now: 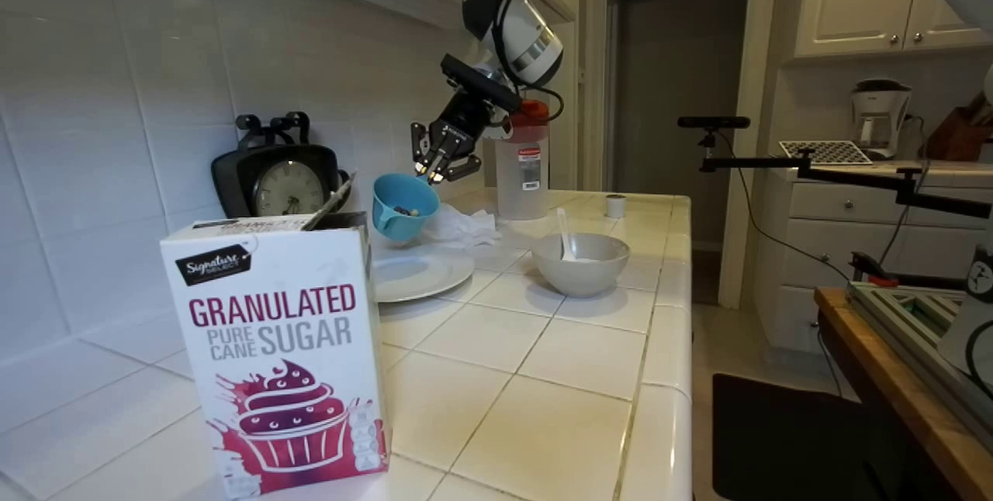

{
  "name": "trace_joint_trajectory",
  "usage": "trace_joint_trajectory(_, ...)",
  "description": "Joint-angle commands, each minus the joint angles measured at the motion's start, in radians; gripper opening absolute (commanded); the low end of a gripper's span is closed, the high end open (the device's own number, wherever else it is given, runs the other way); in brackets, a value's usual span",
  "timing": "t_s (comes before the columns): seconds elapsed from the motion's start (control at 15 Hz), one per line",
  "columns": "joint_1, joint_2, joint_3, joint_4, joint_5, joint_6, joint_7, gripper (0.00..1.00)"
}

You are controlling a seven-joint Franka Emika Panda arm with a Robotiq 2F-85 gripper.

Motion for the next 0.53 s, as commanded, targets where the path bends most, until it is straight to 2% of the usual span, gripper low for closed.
trace_joint_trajectory(0.0,0.007,0.032,0.011,0.052,-0.023,0.032,-0.004,0.03)
trace_joint_trajectory(0.47,0.051,0.019,0.027,0.018,-0.061,0.184,-0.040,0.03)
